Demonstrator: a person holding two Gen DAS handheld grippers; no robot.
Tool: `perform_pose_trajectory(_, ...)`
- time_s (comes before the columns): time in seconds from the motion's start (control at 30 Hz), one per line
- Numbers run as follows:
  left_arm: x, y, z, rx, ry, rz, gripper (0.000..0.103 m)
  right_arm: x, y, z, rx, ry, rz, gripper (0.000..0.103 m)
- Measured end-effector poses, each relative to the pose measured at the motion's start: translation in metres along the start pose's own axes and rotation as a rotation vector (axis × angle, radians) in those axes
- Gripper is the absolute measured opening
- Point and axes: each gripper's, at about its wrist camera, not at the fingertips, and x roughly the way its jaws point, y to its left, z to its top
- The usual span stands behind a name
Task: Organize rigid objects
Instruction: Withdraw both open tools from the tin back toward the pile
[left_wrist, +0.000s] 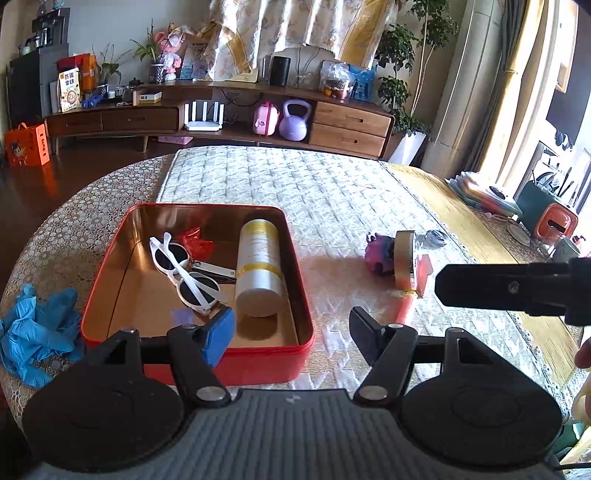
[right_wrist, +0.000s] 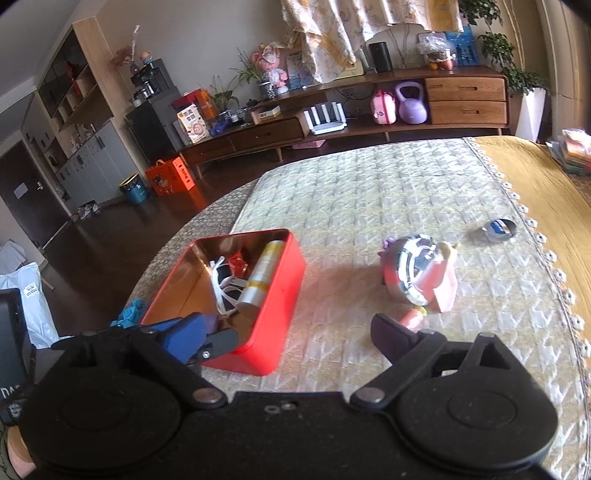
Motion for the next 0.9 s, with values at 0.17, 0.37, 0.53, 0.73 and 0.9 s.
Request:
perform_pose_trajectory(0.17,-0.002,-0.017,-0.003,0.011,-0.002,-0.013,0.079,-0.013,-0.027,-0.014,0.061,-0.016,-0.025,0.101)
perform_pose_trajectory(0.37,-0.001,-0.041,-0.009,0.031,-0.010,-0.036,0.081,-0.029,-0.055,-0.027,0.077,-0.034,-0.043,0.103)
perform_pose_trajectory(0.53,0.008,-0.061,-0.014,0.049,0.009,-0.069,0.082,-0.039,-0.080,-0.031,0.081,-0.025,-0.073,0.103)
perform_pose_trajectory(0.73,0.019,-0.085,-0.017,0.101,0.031,-0.081,0.083,-0.046,-0.101,-0.030,0.003,-0.017,-0.116,0.103)
perform_pose_trajectory(0.9,0.029,-0.096,-0.020,0.112,0.056,-0.097,0.083,-0.041,-0.118,-0.026,-0.051,0.003,-0.096,0.103)
